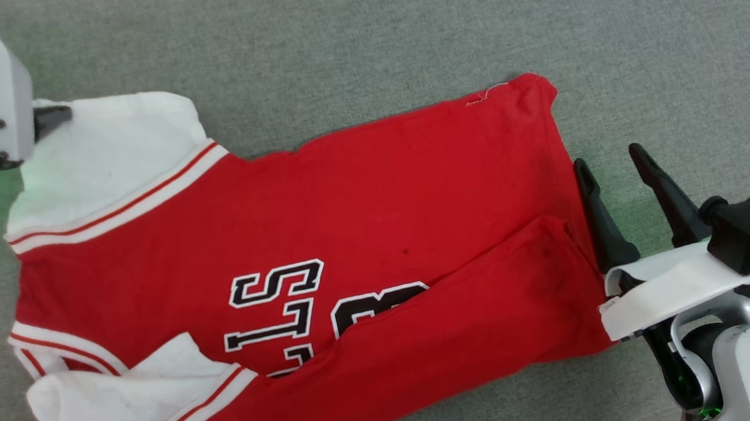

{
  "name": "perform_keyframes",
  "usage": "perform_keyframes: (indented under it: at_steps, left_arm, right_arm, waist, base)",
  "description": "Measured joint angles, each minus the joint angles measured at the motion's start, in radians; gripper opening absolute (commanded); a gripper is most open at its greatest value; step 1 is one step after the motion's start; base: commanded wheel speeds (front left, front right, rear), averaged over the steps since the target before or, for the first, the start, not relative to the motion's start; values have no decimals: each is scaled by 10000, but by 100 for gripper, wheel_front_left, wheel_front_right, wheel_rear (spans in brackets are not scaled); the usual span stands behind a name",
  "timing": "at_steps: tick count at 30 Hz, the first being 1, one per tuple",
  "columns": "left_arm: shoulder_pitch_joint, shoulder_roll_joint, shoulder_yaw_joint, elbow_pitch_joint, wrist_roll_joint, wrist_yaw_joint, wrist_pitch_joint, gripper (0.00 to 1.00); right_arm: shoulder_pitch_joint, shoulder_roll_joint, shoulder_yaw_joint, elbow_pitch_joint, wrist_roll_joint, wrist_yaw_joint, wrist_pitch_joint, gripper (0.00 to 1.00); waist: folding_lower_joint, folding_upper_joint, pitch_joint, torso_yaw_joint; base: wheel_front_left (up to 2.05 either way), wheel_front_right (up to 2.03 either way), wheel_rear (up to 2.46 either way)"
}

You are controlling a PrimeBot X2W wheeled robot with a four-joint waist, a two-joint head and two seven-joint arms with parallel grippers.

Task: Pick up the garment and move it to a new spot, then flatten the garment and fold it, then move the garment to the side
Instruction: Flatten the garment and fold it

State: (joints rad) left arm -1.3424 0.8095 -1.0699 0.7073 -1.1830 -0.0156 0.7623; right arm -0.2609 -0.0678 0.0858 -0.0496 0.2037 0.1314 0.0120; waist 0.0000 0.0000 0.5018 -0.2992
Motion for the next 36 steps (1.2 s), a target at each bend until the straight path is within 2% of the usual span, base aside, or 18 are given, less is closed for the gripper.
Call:
perform_keyframes:
  at_steps: [1, 7, 13, 19, 24, 29, 31, 36]
  left_arm:
    - [-57, -29, -6, 59, -15, -6, 144, 0]
    - [-272, -82, -50, 105, -69, -284, 491, 0]
    - [-440, -291, -52, 134, -65, -328, 508, 0]
    - [-574, -673, -42, 151, -50, -370, 305, 0]
    - [-674, -945, -29, 201, -50, -441, 192, 0]
    - [-710, -1106, -17, 295, -54, -474, 52, 0]
    - [-709, -1152, -19, 353, -54, -504, -6, 0]
    - [-655, -1319, -36, 489, -56, -529, -128, 0]
  right_arm:
    - [-27, 13, 29, 25, 35, 0, 71, 100]
    - [-526, 73, 111, 46, 451, 0, 1032, 100]
    - [-2023, -128, 92, 242, 669, 0, 2974, 100]
    - [-3708, -629, 155, 1781, 970, 0, 4807, 100]
    - [-4590, -773, 236, 3244, 1436, 0, 6171, 100]
    - [-5412, -928, 395, 4042, 1965, -6, 7438, 100]
    - [-5681, -993, 458, 4305, 2105, -8, 7994, 0]
    - [-5960, -991, 458, 4504, 1956, -4, 8949, 0]
  waist:
    - [1, 0, 54, -25]
    - [1, 0, 251, -74]
    - [0, 0, 328, 82]
    - [0, 0, 386, 392]
    - [0, 0, 456, 687]
    - [0, 0, 499, 882]
    - [0, 0, 491, 921]
    - [0, 0, 391, 988]
  base:
    - [0, 0, 0]
    - [0, 0, 0]
    - [0, 0, 0]
    - [0, 0, 0]
    - [0, 0, 0]
    - [0, 0, 0]
    - [0, 0, 0]
    - [0, 0, 0]
